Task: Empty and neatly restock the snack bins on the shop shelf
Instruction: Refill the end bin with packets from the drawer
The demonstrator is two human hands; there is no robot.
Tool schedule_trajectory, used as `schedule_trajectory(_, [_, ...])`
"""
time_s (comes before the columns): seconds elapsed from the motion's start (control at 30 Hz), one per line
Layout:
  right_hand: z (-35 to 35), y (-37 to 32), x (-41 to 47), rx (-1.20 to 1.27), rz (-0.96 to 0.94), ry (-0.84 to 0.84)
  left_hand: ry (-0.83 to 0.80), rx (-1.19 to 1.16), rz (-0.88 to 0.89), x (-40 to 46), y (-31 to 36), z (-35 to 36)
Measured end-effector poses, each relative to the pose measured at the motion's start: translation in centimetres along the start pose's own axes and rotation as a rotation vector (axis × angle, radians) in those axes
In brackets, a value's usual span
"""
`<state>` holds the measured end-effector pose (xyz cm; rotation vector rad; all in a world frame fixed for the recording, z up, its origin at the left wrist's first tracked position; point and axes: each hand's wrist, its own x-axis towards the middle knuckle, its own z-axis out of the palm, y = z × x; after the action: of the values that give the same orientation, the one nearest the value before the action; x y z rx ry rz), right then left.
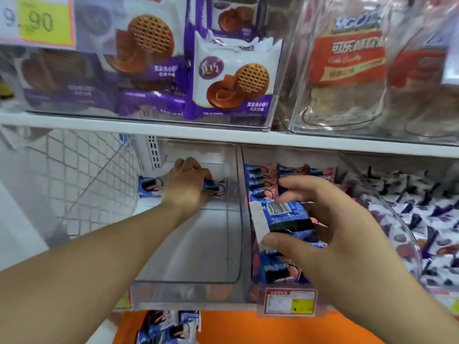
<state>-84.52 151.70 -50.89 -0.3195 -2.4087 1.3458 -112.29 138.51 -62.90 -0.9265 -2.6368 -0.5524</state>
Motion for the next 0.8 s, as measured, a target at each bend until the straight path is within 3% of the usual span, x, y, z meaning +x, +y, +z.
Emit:
schedule_trajectory(0.2, [0.3, -0.5, -0.3, 0.053, 0.023, -0.016, 0.004, -0.004, -0.026, -0.5, 0.6, -0.8])
schedule_trajectory(0.4, [0.5, -1.8, -1.1, 0.084, 0.096, 0.003, 0.072, -0.53, -0.115, -5.5, 3.9, -8.7])
schedule_trajectory(0.47, [1.0, -2.5, -1.0, 0.332, 0.166, -0.018, 0.019, -0.719, -0.068, -8.6, 5.7, -12.6])
schedule_trajectory(0.53, [2.0, -3.6, -0.9, 0.746, 0.305, -0.085, -0.085, -0.83, -0.05, -11.4, 7.2, -15.6])
schedule_trajectory(0.6, [3.1, -4.6, -1.3, 0.891, 0.415, -0.148, -0.167, -0.898, -0.085, -13.3, 8.3, -17.0])
schedule_trajectory(0.7, [4.4, -6.0, -2.0, 0.808, 0.502, -0.158, -0.146, -0.974, -0.21, -15.0, 9.1, -18.0])
schedule_trajectory(0.8, [5.0, -6.5, -2.2, 0.701, 0.459, -0.104, -0.127, -1.03, -0.275, -15.8, 8.7, -18.7])
